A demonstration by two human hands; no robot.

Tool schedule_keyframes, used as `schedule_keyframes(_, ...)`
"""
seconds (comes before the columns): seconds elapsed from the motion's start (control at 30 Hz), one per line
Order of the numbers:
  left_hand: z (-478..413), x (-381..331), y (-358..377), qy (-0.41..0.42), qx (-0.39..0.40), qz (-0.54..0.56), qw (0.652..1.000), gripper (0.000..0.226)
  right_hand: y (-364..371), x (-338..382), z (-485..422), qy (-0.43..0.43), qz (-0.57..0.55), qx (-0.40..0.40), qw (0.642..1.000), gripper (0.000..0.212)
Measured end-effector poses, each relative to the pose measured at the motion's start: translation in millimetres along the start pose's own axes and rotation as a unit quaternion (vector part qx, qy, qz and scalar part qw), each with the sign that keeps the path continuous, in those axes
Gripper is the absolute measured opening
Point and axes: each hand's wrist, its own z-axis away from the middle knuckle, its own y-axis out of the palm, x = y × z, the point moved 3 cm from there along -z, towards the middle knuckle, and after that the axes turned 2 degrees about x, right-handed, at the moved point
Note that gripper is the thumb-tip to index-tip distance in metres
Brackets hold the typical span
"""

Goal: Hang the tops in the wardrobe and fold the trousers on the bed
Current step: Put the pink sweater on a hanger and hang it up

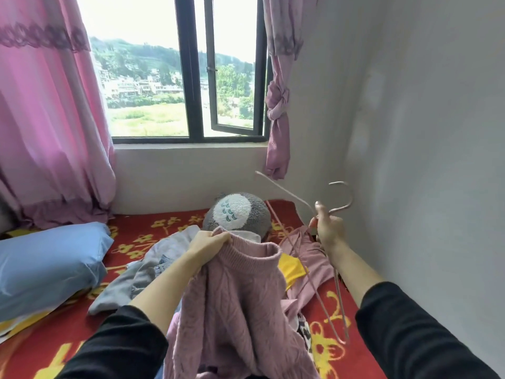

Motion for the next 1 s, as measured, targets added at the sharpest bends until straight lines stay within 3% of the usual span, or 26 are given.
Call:
schedule_keyframes(0.1,5,4,3,0.021,-0.002,-0.021,1.000,0.021,4,20,4,-0.002,-0.115,-0.001,0.993,0.057)
schedule_keyframes(0.23,15,12,4,0.057,0.012,-0.008,0.998,0.038,21,46,8,0.011,-0.248,0.049,0.967,0.047)
schedule_keyframes(0.33,22,20,1,0.050,0.043,0.005,0.998,0.034,40,63,11,0.011,-0.316,0.091,0.944,0.038)
schedule_keyframes(0.47,34,34,-5,0.025,0.063,0.021,0.998,0.016,74,71,16,0.019,-0.355,0.150,0.923,0.041)
schedule_keyframes(0.57,39,48,-14,0.014,0.072,0.042,0.996,0.033,101,66,23,0.029,-0.363,0.204,0.909,0.041)
schedule_keyframes(0.63,43,58,-23,0.009,0.070,0.067,0.995,0.012,115,63,29,0.047,-0.370,0.249,0.894,0.042)
schedule_keyframes(0.7,47,69,-34,0.013,0.055,0.099,0.994,0.031,129,59,34,0.068,-0.374,0.297,0.876,0.044)
schedule_keyframes(0.77,53,78,-42,0.012,0.040,0.115,0.993,0.024,145,49,39,0.093,-0.363,0.341,0.862,0.045)
schedule_keyframes(0.83,60,83,-47,0.014,0.037,0.123,0.992,0.007,161,33,43,0.111,-0.306,0.381,0.866,0.047)
schedule_keyframes(1.0,59,106,-67,0.011,0.006,0.111,0.994,0.007,191,0,59,0.099,-0.149,0.424,0.888,0.049)
